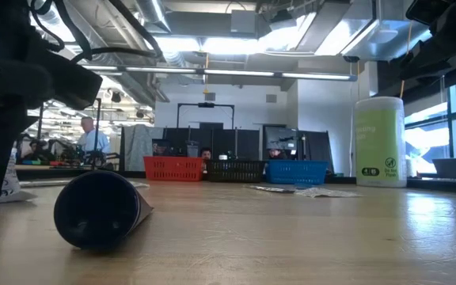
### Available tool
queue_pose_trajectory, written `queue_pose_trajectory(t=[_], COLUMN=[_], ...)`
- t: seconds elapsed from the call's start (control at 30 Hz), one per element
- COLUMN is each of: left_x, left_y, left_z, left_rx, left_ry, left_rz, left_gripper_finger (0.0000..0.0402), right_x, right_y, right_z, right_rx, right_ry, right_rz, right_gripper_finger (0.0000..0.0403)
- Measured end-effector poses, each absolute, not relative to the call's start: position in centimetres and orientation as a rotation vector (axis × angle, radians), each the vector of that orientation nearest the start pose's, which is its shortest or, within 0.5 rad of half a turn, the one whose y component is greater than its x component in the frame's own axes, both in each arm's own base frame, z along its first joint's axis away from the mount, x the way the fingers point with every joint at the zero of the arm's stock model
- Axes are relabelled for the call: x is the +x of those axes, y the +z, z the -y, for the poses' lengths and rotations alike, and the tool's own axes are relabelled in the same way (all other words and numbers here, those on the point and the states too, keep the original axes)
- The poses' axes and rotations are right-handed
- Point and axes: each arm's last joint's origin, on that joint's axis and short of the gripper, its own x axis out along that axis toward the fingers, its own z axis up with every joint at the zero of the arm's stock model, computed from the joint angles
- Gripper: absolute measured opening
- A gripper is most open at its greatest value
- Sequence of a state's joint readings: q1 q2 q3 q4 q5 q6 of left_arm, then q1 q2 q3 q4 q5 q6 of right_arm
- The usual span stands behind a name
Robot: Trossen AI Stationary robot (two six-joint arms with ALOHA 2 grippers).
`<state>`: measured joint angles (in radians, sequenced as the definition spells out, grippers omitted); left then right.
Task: Pick & Place Travel size toiletries
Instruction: Put the white bandage pack into the black bin
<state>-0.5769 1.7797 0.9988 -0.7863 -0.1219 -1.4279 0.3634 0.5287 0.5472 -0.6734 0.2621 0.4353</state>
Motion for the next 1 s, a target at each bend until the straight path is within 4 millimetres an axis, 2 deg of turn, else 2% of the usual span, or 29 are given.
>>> queue_pose_trajectory(t=[0.17, 0.27, 0.53, 0.73, 1.0], left_x=[24.8, 25.3, 26.6, 28.7, 32.6], left_y=[14.4, 15.9, 17.8, 19.3, 21.7], left_z=[15.9, 16.3, 17.1, 17.6, 17.7], left_rx=[-0.568, -0.563, -0.477, -0.385, -0.219], left_ry=[0.667, 0.615, 0.523, 0.373, 0.017], left_rz=[-1.323, -1.246, -1.139, -0.972, -0.69], left_gripper_finger=[0.0004, 0.0003, 0.0003, 0.0002, 0.0002], right_x=[10.7, 10.7, 10.7, 10.7, 10.7], right_y=[24.3, 24.3, 24.3, 24.3, 24.3], right_z=[-3.3, -3.3, -3.3, -3.3, -3.3], right_rx=[0.219, 0.219, 0.219, 0.219, 0.218], right_ry=[-0.039, -0.039, -0.039, -0.039, -0.041], right_rz=[-0.63, -0.63, -0.63, -0.63, -0.63], right_gripper_finger=[0.0132, 0.0128, 0.0116, 0.0108, 0.0099])
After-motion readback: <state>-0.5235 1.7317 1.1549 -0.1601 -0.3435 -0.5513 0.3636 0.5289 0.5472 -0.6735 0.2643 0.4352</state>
